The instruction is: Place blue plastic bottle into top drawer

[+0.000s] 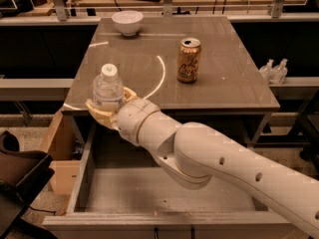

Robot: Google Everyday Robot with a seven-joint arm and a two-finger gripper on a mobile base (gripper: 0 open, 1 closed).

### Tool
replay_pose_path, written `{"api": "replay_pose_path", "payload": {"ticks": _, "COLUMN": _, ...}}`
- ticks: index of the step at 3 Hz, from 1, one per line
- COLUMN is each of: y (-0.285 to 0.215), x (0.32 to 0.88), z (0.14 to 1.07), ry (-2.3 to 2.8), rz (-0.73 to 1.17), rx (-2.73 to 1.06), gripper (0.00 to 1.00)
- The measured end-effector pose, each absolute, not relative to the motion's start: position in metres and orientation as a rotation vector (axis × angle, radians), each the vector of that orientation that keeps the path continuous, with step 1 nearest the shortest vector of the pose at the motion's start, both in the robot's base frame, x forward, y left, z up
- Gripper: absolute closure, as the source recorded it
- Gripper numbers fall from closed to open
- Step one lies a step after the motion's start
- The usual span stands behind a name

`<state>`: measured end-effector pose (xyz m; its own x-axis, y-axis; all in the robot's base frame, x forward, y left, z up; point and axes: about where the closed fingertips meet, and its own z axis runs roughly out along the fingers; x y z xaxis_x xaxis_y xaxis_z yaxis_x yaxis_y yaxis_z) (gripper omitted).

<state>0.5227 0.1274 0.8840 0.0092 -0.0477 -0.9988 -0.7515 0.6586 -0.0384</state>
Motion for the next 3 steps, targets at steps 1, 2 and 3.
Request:
{"api": "replay_pose_path", "payload": {"ticks": 1, "y": 0.1274, "x": 0.5227, "z": 0.8840, "ry": 1.478, "rz": 0.627, "rx": -0.704, "gripper": 1.00}}
{"api": "replay_pose_path", "payload": {"ticks": 2, "y": 0.1274, "x": 0.5227, "z": 0.8840, "ry": 1.478, "rz": 0.627, "rx": -0.704, "gripper": 1.00}}
{"api": "replay_pose_path", "payload": {"ticks": 3, "y": 0.1274, "x": 0.5227, "z": 0.8840, "ry": 1.478, "rz": 0.627, "rx": -0.704, "gripper": 1.00}}
